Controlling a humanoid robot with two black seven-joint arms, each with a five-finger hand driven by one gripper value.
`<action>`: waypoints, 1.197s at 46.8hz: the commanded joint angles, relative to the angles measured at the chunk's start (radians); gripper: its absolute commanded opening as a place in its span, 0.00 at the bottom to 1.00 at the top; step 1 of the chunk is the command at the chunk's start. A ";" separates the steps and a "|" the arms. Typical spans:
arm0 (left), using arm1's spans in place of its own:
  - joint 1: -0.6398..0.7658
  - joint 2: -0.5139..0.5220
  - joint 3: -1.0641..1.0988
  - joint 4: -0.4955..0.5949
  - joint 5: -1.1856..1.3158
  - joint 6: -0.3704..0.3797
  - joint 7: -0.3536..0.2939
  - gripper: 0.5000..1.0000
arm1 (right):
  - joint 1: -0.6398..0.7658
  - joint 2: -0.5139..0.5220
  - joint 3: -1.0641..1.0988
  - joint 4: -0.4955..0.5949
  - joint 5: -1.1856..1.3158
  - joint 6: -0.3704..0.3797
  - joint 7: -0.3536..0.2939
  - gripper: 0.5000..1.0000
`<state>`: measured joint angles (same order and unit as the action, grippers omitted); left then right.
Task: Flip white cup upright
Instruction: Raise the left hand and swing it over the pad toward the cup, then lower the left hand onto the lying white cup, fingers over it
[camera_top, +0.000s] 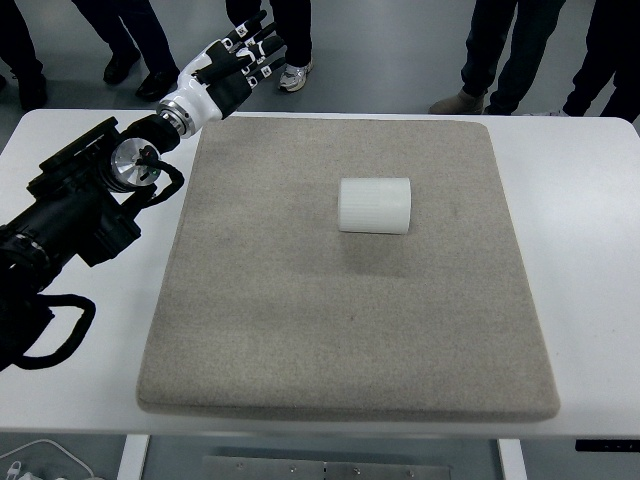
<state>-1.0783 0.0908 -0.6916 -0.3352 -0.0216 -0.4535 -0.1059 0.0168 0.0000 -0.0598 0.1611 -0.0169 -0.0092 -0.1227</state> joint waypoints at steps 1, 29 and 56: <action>-0.017 0.003 0.001 -0.002 0.041 -0.002 0.003 0.98 | 0.000 0.000 0.000 0.000 0.000 0.000 0.000 0.86; -0.134 0.004 0.058 -0.048 0.437 -0.080 0.006 0.98 | 0.000 0.000 0.000 0.002 0.003 0.008 0.000 0.86; -0.255 0.013 0.409 -0.148 0.525 -0.065 0.017 0.98 | 0.000 0.000 0.000 0.002 0.003 0.008 0.000 0.86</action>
<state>-1.3258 0.1045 -0.3019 -0.4836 0.4662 -0.5184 -0.0893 0.0168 0.0000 -0.0595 0.1627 -0.0153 -0.0014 -0.1228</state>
